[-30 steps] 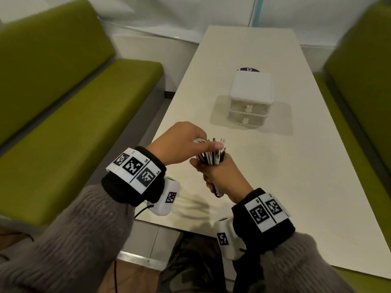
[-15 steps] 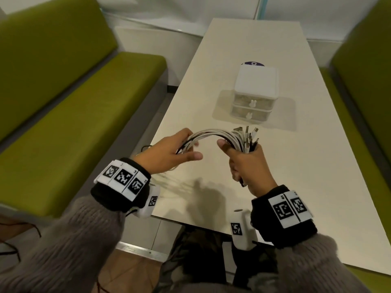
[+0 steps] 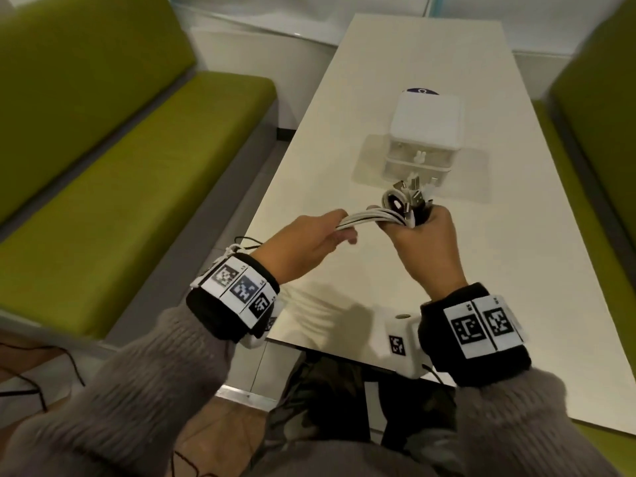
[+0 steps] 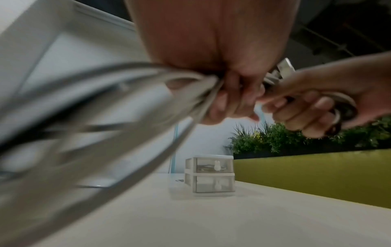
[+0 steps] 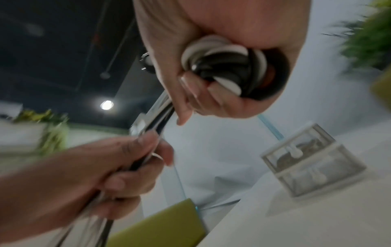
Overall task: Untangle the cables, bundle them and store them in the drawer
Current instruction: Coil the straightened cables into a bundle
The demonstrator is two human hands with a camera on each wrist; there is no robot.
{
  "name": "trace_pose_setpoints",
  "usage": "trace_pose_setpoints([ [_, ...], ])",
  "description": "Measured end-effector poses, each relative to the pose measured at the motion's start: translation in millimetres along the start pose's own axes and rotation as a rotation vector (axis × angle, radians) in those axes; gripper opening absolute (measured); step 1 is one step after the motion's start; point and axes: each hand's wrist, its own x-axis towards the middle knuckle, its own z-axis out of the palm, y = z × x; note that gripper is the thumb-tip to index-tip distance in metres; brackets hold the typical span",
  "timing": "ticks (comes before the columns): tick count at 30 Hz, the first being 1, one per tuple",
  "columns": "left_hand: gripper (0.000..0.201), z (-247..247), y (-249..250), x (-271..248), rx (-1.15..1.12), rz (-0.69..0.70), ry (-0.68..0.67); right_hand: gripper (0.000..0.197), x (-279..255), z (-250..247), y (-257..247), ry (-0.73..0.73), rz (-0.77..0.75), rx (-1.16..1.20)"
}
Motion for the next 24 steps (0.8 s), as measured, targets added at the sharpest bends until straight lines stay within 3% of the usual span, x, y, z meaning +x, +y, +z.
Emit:
trace_pose_setpoints([
  [2, 0.014, -2.0, -9.7, -0.3, -0.100, -0.029, 0.008, 0.025, 1.9, -5.8, -2.8, 0.022, -0.028, -0.010],
  [6, 0.027, -6.7, -29.1, -10.9, -0.154, -0.096, -0.031, 0.034, 8.2, -16.0, 6.0, 0.069, 0.034, 0.065],
  [9, 0.029, -3.5, -43.0, -17.5, -0.058, -0.135, -0.111, 0.038, 7.0, -14.6, 11.3, 0.076, 0.058, 0.084],
  [14, 0.058, -6.3, -66.1, -27.6, 0.432, -0.211, -0.100, 0.038, 7.9, -16.5, 17.0, 0.103, 0.101, 0.105],
  [17, 0.038, -4.2, -73.2, -35.8, 0.451, -0.275, -0.109, 0.039, 5.0, -12.9, 22.9, 0.094, 0.115, 0.097],
  [19, 0.036, -4.9, -69.7, -37.8, 0.441, -0.349, -0.142, 0.040, 2.6, -7.0, 24.6, 0.097, 0.123, 0.093],
  [21, 0.055, -8.4, -63.2, -38.6, 0.374, -0.348, -0.118, 0.041, 1.5, -2.7, 23.9, 0.098, 0.121, 0.057],
  [23, 0.091, -14.0, -45.2, -34.3, 0.312, -0.211, 0.012, 0.040, 1.4, 1.2, 21.9, 0.103, 0.117, 0.005],
  [24, 0.098, -13.6, -32.5, -29.7, 0.299, -0.121, 0.090, 0.038, 0.7, 4.4, 20.2, 0.099, 0.110, -0.014],
])
